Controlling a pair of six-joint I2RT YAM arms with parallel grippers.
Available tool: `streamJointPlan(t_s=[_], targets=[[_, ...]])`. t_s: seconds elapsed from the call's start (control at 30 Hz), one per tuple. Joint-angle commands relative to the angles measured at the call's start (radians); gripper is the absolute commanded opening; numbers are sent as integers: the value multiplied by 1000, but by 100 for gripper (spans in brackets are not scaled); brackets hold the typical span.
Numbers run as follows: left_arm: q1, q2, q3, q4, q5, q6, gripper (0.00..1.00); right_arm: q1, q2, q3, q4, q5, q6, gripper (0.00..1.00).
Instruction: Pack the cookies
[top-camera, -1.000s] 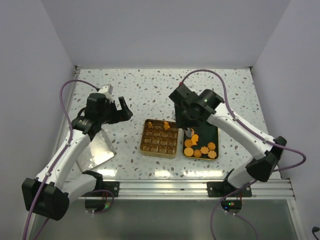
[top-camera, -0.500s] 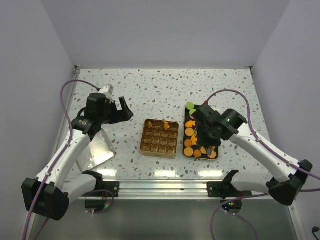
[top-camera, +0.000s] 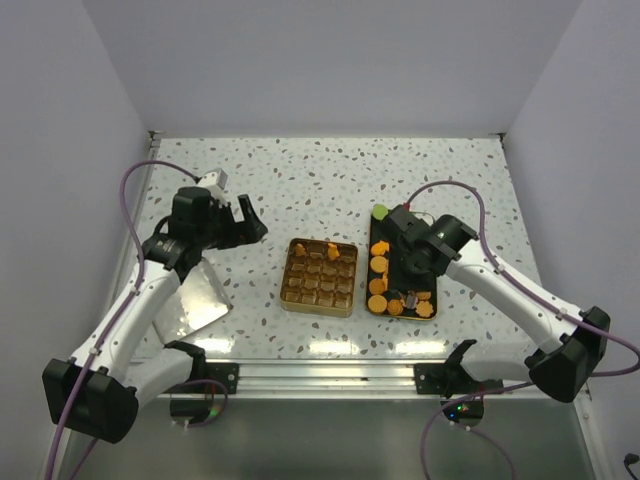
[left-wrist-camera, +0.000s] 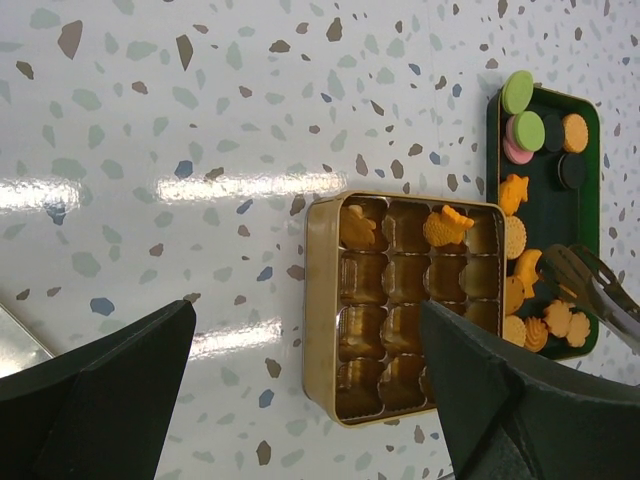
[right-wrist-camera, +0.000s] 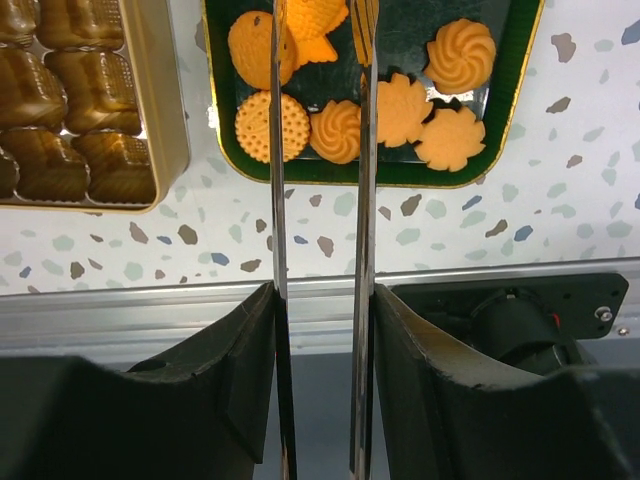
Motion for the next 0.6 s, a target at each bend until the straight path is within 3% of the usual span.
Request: streamJointPlan(t_s=[0.0,0.2,0.33,0.57], targets=[[-6,-41,17,-3,0,14,100,-4,0,55,15,-11,5,43],[-6,-73,-15,-9,-6,8,100,-4,-64,12,-22,-45,14,43],[-6,-74,-29,6,-6,5,100,-2,-101,-37,52,-112,15,43],[-6,-44,-17,32,11,2,100,-2,-50,-18,61,-131,2,42]])
